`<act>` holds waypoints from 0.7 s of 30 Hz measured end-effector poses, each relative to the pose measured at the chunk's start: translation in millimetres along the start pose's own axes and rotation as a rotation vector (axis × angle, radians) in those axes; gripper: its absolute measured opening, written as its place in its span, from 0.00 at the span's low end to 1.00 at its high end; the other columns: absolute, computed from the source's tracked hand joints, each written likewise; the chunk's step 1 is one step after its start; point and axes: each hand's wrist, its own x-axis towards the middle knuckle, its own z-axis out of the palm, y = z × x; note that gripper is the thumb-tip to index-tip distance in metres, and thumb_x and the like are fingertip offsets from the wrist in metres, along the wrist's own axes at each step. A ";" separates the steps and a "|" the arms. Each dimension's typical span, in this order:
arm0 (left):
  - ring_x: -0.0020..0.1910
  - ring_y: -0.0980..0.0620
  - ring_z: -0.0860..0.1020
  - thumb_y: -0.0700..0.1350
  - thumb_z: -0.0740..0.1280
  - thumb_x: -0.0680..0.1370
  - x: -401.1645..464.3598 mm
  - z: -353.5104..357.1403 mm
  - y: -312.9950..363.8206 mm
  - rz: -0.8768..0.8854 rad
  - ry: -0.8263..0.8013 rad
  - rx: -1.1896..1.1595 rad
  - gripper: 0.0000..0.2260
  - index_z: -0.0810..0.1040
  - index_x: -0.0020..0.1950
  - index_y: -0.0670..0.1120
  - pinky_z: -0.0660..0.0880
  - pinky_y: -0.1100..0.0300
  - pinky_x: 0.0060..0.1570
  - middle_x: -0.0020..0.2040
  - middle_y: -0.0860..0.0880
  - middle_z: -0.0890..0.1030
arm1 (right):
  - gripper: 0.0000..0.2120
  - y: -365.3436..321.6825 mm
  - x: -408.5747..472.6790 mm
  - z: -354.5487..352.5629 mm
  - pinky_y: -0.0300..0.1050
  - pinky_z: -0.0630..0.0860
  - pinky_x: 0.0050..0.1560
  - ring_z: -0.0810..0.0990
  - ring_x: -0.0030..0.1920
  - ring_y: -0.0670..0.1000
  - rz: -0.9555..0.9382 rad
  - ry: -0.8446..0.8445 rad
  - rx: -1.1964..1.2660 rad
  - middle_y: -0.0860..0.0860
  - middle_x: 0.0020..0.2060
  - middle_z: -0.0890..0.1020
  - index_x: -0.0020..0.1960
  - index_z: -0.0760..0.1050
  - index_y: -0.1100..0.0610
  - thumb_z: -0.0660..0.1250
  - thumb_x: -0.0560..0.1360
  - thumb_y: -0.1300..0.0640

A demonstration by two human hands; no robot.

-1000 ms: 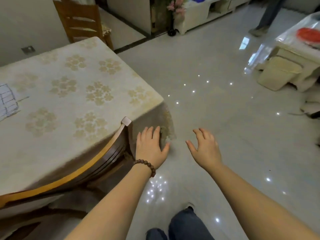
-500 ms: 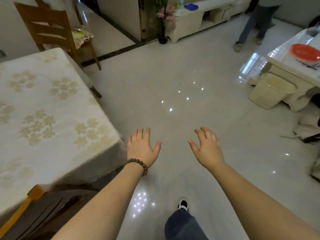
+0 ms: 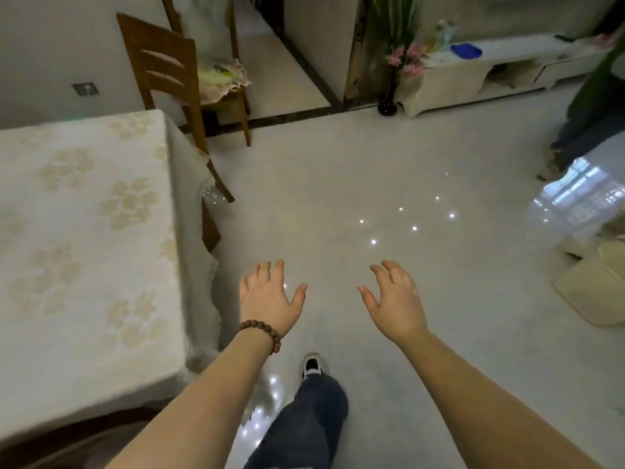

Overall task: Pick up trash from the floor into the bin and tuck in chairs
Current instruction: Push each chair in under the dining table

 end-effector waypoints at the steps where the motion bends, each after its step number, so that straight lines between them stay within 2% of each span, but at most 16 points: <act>1: 0.73 0.45 0.59 0.63 0.53 0.77 15.6 1.9 0.8 -0.021 0.004 -0.001 0.30 0.59 0.74 0.49 0.53 0.46 0.73 0.73 0.46 0.64 | 0.23 1.5 20.0 3.1 0.53 0.57 0.70 0.62 0.70 0.57 -0.019 -0.009 0.004 0.58 0.68 0.68 0.67 0.68 0.58 0.62 0.77 0.47; 6: 0.73 0.45 0.58 0.64 0.53 0.77 112.1 10.1 0.0 -0.119 0.008 -0.011 0.30 0.58 0.74 0.49 0.53 0.46 0.73 0.73 0.46 0.64 | 0.23 6.5 133.5 23.2 0.52 0.55 0.72 0.60 0.71 0.55 -0.119 -0.069 -0.015 0.56 0.70 0.66 0.69 0.67 0.56 0.60 0.78 0.47; 15: 0.74 0.45 0.57 0.64 0.52 0.77 314.0 -27.8 -11.2 -0.306 0.037 -0.049 0.30 0.58 0.74 0.49 0.52 0.45 0.73 0.74 0.46 0.63 | 0.22 -26.0 373.7 30.3 0.54 0.59 0.69 0.64 0.69 0.59 -0.254 -0.102 -0.032 0.59 0.67 0.70 0.65 0.70 0.58 0.62 0.76 0.47; 21: 0.74 0.46 0.57 0.64 0.53 0.77 415.3 -44.8 -28.1 -0.419 0.077 -0.067 0.30 0.58 0.74 0.49 0.54 0.45 0.72 0.73 0.46 0.63 | 0.27 -58.0 496.8 49.8 0.56 0.65 0.66 0.69 0.66 0.61 -0.338 -0.140 0.006 0.60 0.63 0.73 0.63 0.73 0.60 0.55 0.74 0.41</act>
